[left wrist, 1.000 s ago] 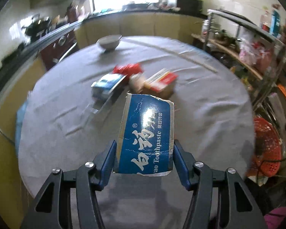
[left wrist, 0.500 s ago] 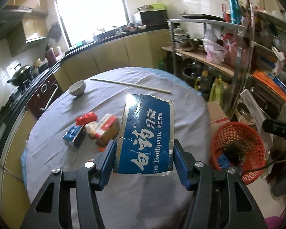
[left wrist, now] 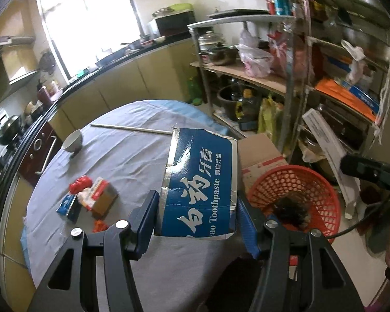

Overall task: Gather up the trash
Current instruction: 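Carry the toothpaste box and leaflet in both tools over the red basket, then open both tools to drop the box and leaflet into the basket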

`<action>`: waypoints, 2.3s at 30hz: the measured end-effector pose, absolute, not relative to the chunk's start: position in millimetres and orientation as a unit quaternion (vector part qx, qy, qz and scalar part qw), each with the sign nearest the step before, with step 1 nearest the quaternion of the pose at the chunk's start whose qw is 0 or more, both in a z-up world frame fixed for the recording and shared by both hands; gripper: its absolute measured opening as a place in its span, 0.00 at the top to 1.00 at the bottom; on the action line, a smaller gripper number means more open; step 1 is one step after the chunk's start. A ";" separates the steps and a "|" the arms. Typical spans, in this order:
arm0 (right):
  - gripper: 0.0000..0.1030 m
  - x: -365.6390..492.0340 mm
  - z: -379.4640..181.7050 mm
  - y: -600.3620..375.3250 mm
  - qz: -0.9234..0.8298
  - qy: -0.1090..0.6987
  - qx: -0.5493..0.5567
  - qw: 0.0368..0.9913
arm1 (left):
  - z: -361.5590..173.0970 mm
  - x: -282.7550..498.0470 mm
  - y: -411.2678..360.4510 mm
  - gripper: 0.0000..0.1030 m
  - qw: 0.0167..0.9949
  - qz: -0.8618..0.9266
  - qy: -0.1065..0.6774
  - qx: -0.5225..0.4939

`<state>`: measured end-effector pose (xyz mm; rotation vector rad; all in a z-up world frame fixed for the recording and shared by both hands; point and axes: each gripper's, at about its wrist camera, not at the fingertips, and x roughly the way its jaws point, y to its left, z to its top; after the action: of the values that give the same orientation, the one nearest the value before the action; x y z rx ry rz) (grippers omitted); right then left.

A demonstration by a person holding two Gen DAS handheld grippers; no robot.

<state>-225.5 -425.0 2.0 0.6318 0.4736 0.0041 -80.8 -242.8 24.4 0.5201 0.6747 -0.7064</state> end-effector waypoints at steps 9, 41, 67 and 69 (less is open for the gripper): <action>0.54 -237.1 -1.1 -446.3 -0.011 0.221 0.327 0.919 | 17.1 -96.0 -276.5 0.42 0.835 -0.354 0.319 0.275; 0.36 -257.1 -16.7 -483.5 -0.068 0.232 0.370 0.897 | -68.8 -80.2 -328.3 0.39 0.720 -0.453 0.468 0.240; 0.36 -7.5 -7.9 -317.8 0.038 0.396 0.301 0.866 | -47.1 30.7 65.5 0.32 0.905 -0.101 0.408 0.060; 0.36 30.6 -13.6 -301.8 0.051 0.414 0.312 0.854 | -50.9 46.9 85.3 0.29 0.907 -0.077 0.414 0.022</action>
<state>30.6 -301.8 -13.6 0.6552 0.8699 0.1074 46.9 85.3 -50.9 0.0460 0.8558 -0.1586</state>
